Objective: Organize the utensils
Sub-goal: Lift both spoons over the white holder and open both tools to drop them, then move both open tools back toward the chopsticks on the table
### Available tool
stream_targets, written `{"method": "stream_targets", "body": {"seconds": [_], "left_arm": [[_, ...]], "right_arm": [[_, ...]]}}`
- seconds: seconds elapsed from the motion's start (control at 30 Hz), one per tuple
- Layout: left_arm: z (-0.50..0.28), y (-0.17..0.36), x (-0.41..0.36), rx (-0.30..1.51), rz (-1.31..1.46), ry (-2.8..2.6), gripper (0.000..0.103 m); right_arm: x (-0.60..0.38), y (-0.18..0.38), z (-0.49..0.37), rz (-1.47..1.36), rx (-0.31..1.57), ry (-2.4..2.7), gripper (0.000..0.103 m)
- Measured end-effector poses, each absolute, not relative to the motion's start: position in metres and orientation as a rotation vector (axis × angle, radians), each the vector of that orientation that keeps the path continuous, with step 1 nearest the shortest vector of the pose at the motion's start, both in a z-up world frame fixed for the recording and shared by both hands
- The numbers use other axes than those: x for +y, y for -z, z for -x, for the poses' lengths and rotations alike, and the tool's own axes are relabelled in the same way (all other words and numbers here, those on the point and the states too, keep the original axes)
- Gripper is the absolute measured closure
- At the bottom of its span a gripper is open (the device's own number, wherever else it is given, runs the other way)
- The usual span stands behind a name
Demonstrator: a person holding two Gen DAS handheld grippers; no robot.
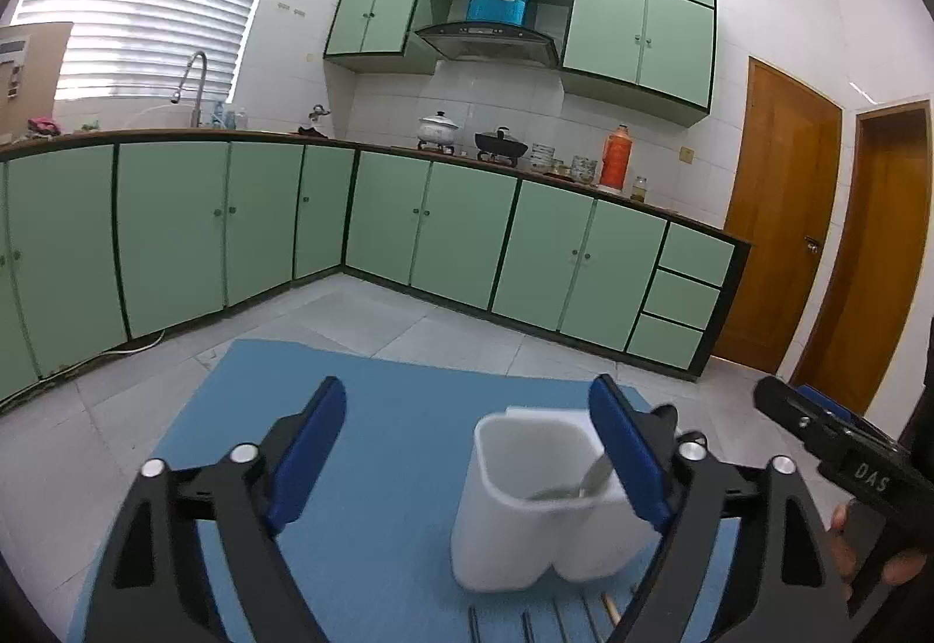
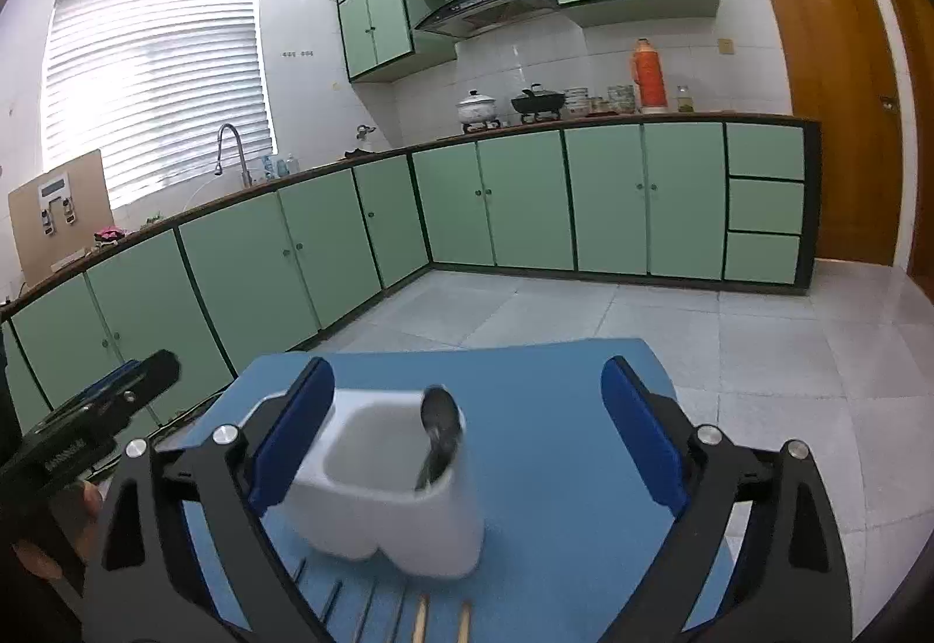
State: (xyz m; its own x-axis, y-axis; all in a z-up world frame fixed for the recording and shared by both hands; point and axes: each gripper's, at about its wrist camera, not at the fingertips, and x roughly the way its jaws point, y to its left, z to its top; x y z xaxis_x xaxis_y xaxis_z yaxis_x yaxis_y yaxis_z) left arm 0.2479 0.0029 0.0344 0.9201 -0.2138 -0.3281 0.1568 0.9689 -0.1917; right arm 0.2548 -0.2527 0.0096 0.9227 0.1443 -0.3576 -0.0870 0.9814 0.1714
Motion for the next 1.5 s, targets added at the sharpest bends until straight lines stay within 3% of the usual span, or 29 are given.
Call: {"method": "stream_targets", "body": {"seconds": [0.33,1.1,1.17,1.23,1.5], "left_arm": [[-0.173,-0.015,0.015,0.376,0.092,0.16,0.007],[-0.049,0.057,0.008,0.455,-0.005,0.126,0.007],[-0.046,0.062,0.009,0.465,0.0,0.125,0.007],[-0.04,0.066,0.009,0.471,0.006,0.126,0.007],[-0.025,0.078,0.007,0.479,0.0,0.129,0.007]], "right_arm": [[-0.26,0.02,-0.173,-0.124,0.424,-0.113,0.006],[-0.233,0.114,-0.038,-0.043,0.494,-0.013,0.007],[-0.229,0.119,-0.032,-0.019,0.486,0.001,0.01],[-0.226,0.123,-0.028,-0.013,0.495,-0.005,0.023],[-0.225,0.142,-0.01,-0.042,0.51,-0.003,0.039]]}}
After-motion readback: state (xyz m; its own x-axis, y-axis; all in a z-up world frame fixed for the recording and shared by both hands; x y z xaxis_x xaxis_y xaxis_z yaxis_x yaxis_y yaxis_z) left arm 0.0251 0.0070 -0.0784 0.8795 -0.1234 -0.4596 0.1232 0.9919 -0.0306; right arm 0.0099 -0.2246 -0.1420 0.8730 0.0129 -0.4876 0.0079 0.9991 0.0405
